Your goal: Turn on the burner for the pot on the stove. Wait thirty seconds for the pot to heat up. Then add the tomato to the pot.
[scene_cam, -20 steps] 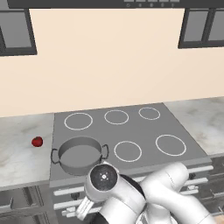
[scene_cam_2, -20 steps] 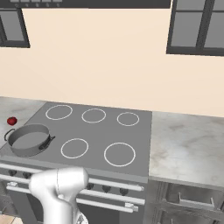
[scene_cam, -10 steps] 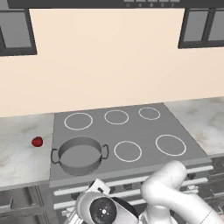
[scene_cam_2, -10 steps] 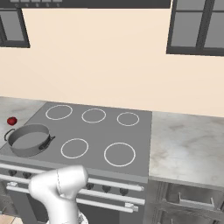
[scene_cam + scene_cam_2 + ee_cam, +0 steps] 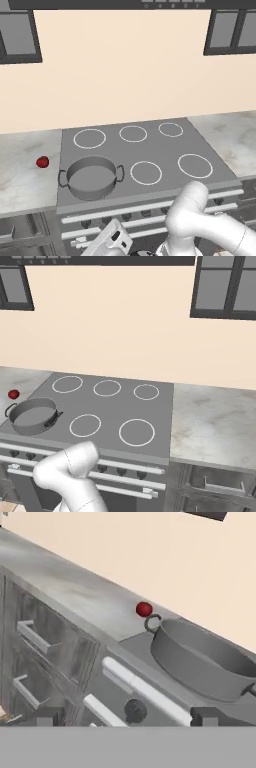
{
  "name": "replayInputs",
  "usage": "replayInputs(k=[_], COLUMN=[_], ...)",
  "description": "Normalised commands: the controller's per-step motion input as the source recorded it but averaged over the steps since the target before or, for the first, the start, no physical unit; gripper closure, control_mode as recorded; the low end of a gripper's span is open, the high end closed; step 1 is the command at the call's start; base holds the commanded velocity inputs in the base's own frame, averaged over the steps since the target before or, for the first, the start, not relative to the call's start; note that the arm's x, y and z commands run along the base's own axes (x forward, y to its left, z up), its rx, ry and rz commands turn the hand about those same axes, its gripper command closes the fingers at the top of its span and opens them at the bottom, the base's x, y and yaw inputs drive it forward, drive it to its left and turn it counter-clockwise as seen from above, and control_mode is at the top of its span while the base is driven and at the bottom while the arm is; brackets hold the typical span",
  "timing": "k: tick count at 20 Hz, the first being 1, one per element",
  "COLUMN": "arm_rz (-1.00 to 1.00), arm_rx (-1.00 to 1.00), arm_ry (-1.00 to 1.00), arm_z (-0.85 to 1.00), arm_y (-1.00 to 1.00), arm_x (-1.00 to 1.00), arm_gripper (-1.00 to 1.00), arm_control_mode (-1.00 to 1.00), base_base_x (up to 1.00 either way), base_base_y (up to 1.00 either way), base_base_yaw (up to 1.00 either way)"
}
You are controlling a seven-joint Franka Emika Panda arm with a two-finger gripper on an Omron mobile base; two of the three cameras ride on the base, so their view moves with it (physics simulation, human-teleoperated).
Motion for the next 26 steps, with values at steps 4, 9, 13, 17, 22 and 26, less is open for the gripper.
replayInputs(k=[4, 9, 13, 17, 22, 26], arm_rz=[0.00, 0.00, -0.05, -0.06, 0.00, -0.04], arm_rx=[0.30, 0.31, 0.29, 0.12, 0.00, 0.10], arm_ry=[-0.16, -0.12, -0.14, -0.07, 0.00, -0.01], arm_z=[-0.03, -0.02, -0.10, -0.05, 0.00, -0.21], arm_y=[0.00, 0.00, 0.00, 0.00, 0.00, 0.13], arm_x=[0.00, 0.00, 0.00, 0.00, 0.00, 0.00], arm_gripper=[-1.00, -1.00, -1.00, -1.00, -1.00, -1.00], arm_control_mode=[-1.00, -1.00, -1.00, -1.00, -1.00, -1.00], base_base_x=[0.00, 0.00, 0.00, 0.00, 0.00, 0.00], base_base_y=[0.00, 0.00, 0.00, 0.00, 0.00, 0.00], base_base_yaw=[0.00, 0.00, 0.00, 0.00, 0.00, 0.00])
